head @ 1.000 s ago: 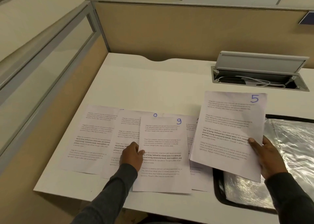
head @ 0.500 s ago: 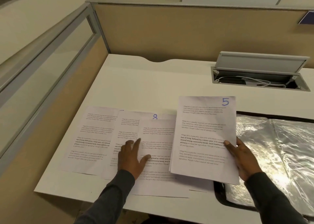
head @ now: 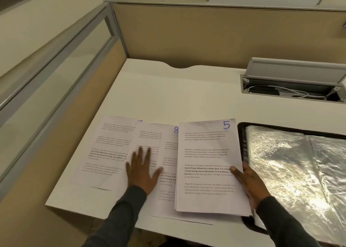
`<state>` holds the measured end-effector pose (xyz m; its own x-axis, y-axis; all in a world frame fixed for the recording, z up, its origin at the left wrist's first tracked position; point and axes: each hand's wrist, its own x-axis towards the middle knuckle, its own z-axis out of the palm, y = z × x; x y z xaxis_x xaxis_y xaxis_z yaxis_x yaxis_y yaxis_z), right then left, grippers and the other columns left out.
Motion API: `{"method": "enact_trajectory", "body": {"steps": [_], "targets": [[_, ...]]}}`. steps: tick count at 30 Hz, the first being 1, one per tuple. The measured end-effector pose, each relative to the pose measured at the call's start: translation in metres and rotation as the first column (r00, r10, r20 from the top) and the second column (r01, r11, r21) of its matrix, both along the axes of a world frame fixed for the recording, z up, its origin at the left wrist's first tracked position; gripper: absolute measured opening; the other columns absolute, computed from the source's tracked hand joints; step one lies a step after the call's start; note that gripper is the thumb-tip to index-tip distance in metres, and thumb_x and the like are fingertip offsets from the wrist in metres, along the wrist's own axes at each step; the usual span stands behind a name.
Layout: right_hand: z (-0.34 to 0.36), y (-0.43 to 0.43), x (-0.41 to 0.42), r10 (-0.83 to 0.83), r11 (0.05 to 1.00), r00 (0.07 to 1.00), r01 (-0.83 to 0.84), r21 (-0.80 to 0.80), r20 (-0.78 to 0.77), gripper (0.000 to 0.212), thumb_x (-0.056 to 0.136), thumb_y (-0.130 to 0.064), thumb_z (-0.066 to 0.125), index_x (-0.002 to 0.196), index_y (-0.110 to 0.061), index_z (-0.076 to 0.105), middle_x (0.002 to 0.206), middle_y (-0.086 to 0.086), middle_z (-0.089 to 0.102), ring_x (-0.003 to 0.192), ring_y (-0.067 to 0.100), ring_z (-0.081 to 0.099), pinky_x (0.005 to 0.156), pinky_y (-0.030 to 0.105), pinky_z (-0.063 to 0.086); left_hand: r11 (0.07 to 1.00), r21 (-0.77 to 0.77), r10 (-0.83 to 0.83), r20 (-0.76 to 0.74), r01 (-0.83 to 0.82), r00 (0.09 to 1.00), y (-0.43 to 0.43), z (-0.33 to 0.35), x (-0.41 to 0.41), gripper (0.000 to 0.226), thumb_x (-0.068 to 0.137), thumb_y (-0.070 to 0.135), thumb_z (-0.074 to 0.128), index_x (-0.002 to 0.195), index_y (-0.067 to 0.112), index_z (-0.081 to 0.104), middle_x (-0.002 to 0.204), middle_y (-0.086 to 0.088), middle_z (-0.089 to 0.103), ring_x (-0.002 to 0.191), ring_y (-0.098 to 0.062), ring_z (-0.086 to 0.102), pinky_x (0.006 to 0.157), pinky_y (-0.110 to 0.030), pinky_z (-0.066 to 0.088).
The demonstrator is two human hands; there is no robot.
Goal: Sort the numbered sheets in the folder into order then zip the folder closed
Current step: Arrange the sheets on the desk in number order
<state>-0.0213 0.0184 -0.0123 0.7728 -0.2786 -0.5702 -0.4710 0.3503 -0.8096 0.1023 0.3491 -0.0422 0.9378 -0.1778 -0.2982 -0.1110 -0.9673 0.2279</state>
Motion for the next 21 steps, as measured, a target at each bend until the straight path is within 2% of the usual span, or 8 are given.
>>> {"method": "enact_trajectory", "body": {"steps": [2, 5, 11, 14, 18, 21], "targets": [[-0.003, 0.002, 0.002, 0.014, 1.0, 1.0, -0.014, 0.003, -0.005, 0.037, 0.094, -0.022, 0.066, 0.13, -0.022, 0.059, 0.114, 0.016, 0.074, 0.1, 0.043, 0.071, 0.092, 0.064, 0.053, 0.987, 0.025, 0.16, -0.038, -0.159, 0.986, 0.021, -0.001, 0.018, 0.092, 0.088, 0.075, 0.03, 0.154, 0.028, -0.013, 0.163, -0.004, -0.017, 0.15, -0.031, -0.01, 0.119, -0.058, 0.004], [-0.001, 0.008, 0.005, 0.048, 0.999, 0.999, -0.048, -0.001, -0.005, 0.034, 0.097, -0.019, 0.061, 0.131, -0.018, 0.059, 0.114, 0.016, 0.074, 0.1, 0.042, 0.072, 0.089, 0.059, 0.056, 0.966, 0.098, 0.25, -0.148, -0.237, 0.957, 0.047, -0.004, 0.034, 0.106, 0.08, 0.084, 0.032, 0.153, 0.026, -0.019, 0.16, -0.002, -0.027, 0.148, -0.034, -0.019, 0.116, -0.064, -0.002], [0.003, 0.017, 0.009, 0.074, 0.997, 0.997, -0.074, -0.006, -0.023, 0.031, 0.097, -0.02, 0.061, 0.129, -0.021, 0.06, 0.113, 0.015, 0.074, 0.1, 0.04, 0.072, 0.09, 0.06, 0.056, 0.966, 0.1, 0.254, -0.186, -0.239, 0.949, 0.057, -0.002, 0.044, 0.12, 0.067, 0.094, 0.031, 0.15, 0.029, -0.025, 0.156, -0.002, -0.036, 0.145, -0.034, -0.026, 0.113, -0.067, -0.006], [0.004, 0.021, 0.012, 0.086, 0.996, 0.996, -0.087, -0.019, -0.009, 0.031, 0.098, -0.02, 0.06, 0.129, -0.019, 0.06, 0.112, 0.013, 0.075, 0.098, 0.037, 0.073, 0.086, 0.054, 0.058, 0.967, 0.115, 0.246, -0.188, -0.227, 0.951, 0.06, -0.003, 0.041, 0.122, 0.063, 0.096, 0.026, 0.15, 0.029, -0.027, 0.155, -0.002, -0.038, 0.145, -0.035, -0.027, 0.114, -0.067, -0.006], [0.004, 0.027, 0.015, 0.099, 0.995, 0.995, -0.099, 0.002, -0.005, 0.029, 0.1, -0.018, 0.059, 0.128, -0.018, 0.059, 0.11, 0.012, 0.076, 0.096, 0.035, 0.074, 0.074, 0.043, 0.062, 0.966, 0.151, 0.236, -0.178, -0.21, 0.955, 0.066, -0.005, 0.038, 0.124, 0.058, 0.098, 0.021, 0.149, 0.029, -0.028, 0.155, -0.002, -0.038, 0.145, -0.036, -0.026, 0.114, -0.068, -0.005], [0.002, 0.032, 0.018, 0.101, 0.995, 0.995, -0.101, 0.019, -0.007, 0.029, 0.1, -0.019, 0.059, 0.129, -0.021, 0.059, 0.11, 0.012, 0.076, 0.096, 0.034, 0.074, 0.072, 0.043, 0.062, 0.967, 0.16, 0.228, -0.178, -0.2, 0.957, 0.07, -0.006, 0.034, 0.124, 0.058, 0.098, 0.021, 0.148, 0.029, -0.029, 0.155, -0.002, -0.039, 0.145, -0.036, -0.026, 0.113, -0.068, -0.006]]}}
